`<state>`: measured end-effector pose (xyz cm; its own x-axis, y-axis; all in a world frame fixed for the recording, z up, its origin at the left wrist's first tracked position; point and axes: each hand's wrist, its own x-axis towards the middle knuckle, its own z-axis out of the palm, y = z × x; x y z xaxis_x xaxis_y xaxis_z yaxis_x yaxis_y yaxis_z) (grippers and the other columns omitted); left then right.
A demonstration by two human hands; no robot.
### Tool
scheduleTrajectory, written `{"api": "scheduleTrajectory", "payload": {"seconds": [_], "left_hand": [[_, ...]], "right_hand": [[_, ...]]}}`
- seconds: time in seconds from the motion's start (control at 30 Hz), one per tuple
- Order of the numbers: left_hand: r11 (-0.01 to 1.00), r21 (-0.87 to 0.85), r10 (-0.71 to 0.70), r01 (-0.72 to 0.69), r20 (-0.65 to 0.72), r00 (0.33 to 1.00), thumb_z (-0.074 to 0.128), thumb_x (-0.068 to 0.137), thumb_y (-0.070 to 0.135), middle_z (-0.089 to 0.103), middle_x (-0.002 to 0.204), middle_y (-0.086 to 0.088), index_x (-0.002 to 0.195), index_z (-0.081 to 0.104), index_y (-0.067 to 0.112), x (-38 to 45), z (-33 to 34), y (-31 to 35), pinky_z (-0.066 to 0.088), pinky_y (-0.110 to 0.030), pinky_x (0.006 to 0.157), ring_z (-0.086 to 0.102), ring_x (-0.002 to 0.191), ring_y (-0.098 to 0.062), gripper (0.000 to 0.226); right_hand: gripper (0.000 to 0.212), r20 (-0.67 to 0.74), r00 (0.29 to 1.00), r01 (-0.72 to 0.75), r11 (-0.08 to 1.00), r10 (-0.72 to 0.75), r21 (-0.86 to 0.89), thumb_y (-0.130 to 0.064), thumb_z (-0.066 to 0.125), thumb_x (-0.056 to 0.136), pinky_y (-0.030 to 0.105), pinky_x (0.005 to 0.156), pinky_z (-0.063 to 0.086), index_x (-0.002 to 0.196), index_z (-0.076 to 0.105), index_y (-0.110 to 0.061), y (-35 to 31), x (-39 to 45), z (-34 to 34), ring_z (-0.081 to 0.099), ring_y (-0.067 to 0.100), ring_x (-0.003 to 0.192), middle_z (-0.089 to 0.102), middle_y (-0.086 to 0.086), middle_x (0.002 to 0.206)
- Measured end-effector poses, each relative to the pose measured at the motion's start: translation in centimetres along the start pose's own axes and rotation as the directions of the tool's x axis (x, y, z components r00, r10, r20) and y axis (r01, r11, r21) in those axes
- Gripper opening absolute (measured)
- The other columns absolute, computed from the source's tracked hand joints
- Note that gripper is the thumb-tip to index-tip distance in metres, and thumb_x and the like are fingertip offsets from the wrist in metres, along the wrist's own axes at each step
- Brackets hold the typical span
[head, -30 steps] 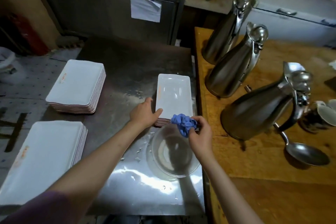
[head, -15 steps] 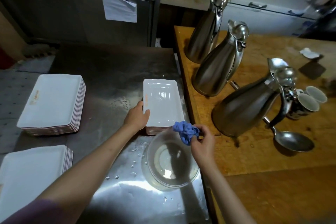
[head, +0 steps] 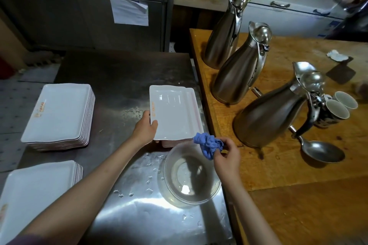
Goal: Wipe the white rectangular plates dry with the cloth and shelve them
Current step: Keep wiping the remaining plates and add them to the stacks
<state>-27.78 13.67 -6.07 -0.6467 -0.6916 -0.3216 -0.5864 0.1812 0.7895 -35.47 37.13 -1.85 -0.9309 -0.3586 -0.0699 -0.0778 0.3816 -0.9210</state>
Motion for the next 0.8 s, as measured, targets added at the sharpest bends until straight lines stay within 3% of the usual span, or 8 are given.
{"api": "scheduleTrajectory", "payload": {"seconds": [0.17, 0.3, 0.37, 0.47, 0.57, 0.63, 0.7, 0.8], "left_hand": [[1.000, -0.028, 0.011, -0.010, 0.046, 0.999, 0.039, 0.099, 0.019, 0.054, 0.129, -0.008, 0.131, 0.032, 0.014, -1.6, -0.6, -0.1, 0.055, -0.045, 0.078, 0.058, 0.101, -0.028, 0.033], [0.997, -0.077, 0.019, -0.015, 0.044, 0.999, 0.041, 0.099, 0.017, 0.052, 0.125, -0.001, 0.137, 0.028, 0.015, -3.3, -0.5, -0.3, 0.054, -0.036, 0.057, 0.062, 0.086, -0.025, 0.040], [0.991, -0.135, 0.020, -0.013, 0.046, 0.999, 0.044, 0.098, 0.015, 0.049, 0.121, 0.003, 0.138, 0.027, 0.014, -4.0, -0.3, -0.2, 0.056, -0.043, 0.063, 0.059, 0.073, -0.014, 0.043], [0.981, -0.193, 0.024, -0.015, 0.044, 0.999, 0.056, 0.094, 0.013, 0.049, 0.119, 0.002, 0.137, 0.028, 0.014, -4.9, -0.1, -0.4, 0.055, -0.047, 0.073, 0.054, 0.072, -0.004, 0.051], [0.980, -0.200, 0.018, -0.009, 0.042, 0.999, 0.061, 0.090, 0.012, 0.050, 0.115, 0.004, 0.134, 0.029, 0.016, -5.8, 0.1, -0.9, 0.057, -0.035, 0.059, 0.056, 0.076, -0.004, 0.054], [0.979, -0.202, 0.025, -0.015, 0.048, 0.999, 0.060, 0.091, 0.012, 0.052, 0.114, 0.003, 0.132, 0.030, 0.017, -6.4, 0.3, -1.1, 0.050, -0.027, 0.044, 0.061, 0.073, -0.014, 0.051], [0.976, -0.217, 0.030, -0.017, 0.055, 0.998, 0.057, 0.092, 0.012, 0.055, 0.111, 0.001, 0.131, 0.030, 0.018, -6.9, 0.5, -1.3, 0.047, -0.027, 0.040, 0.062, 0.067, -0.021, 0.048], [0.980, -0.198, 0.038, -0.028, 0.048, 0.998, 0.053, 0.094, 0.012, 0.054, 0.113, 0.001, 0.135, 0.029, 0.016, -7.8, 0.9, -1.3, 0.047, -0.020, 0.040, 0.059, 0.065, -0.012, 0.048]], "right_hand": [[0.032, -0.017, 1.000, 0.022, 1.000, -0.022, 0.011, 0.013, 0.052, 0.082, 0.021, 0.075, 0.054, 0.098, 0.059, -0.014, -0.3, 0.2, -0.5, 0.058, 0.001, 0.090, 0.060, -0.010, 0.094], [0.032, -0.025, 0.999, 0.035, 0.999, -0.035, 0.007, 0.013, 0.053, 0.081, 0.022, 0.077, 0.054, 0.098, 0.059, -0.013, -0.3, 0.1, -0.9, 0.059, 0.004, 0.093, 0.060, -0.011, 0.094], [0.032, -0.029, 0.999, 0.044, 0.999, -0.044, -0.003, 0.014, 0.053, 0.081, 0.022, 0.076, 0.053, 0.096, 0.059, -0.014, -0.5, 0.0, -1.1, 0.059, 0.005, 0.091, 0.060, -0.012, 0.092], [0.031, -0.033, 0.998, 0.043, 0.999, -0.044, -0.016, 0.012, 0.054, 0.081, 0.027, 0.079, 0.053, 0.096, 0.059, -0.015, -0.4, -0.2, -1.2, 0.058, 0.004, 0.092, 0.059, -0.013, 0.092], [0.031, -0.030, 0.999, 0.044, 0.999, -0.045, -0.027, 0.012, 0.054, 0.081, 0.024, 0.079, 0.053, 0.097, 0.060, -0.014, -0.4, -0.4, -1.3, 0.058, 0.004, 0.092, 0.058, -0.013, 0.093], [0.031, -0.032, 0.998, 0.050, 0.998, -0.051, -0.023, 0.012, 0.053, 0.081, 0.016, 0.073, 0.052, 0.097, 0.060, -0.013, -0.5, -0.6, -1.4, 0.058, 0.004, 0.089, 0.059, -0.012, 0.092], [0.030, -0.031, 0.998, 0.055, 0.998, -0.055, -0.015, 0.013, 0.053, 0.081, 0.011, 0.069, 0.050, 0.096, 0.060, -0.012, -0.5, -0.8, -1.6, 0.058, 0.002, 0.087, 0.060, -0.010, 0.091], [0.029, -0.027, 0.998, 0.060, 0.998, -0.060, -0.010, 0.013, 0.053, 0.081, 0.010, 0.068, 0.049, 0.095, 0.060, -0.011, -0.4, -1.0, -1.7, 0.058, 0.002, 0.086, 0.060, -0.008, 0.090]]}}
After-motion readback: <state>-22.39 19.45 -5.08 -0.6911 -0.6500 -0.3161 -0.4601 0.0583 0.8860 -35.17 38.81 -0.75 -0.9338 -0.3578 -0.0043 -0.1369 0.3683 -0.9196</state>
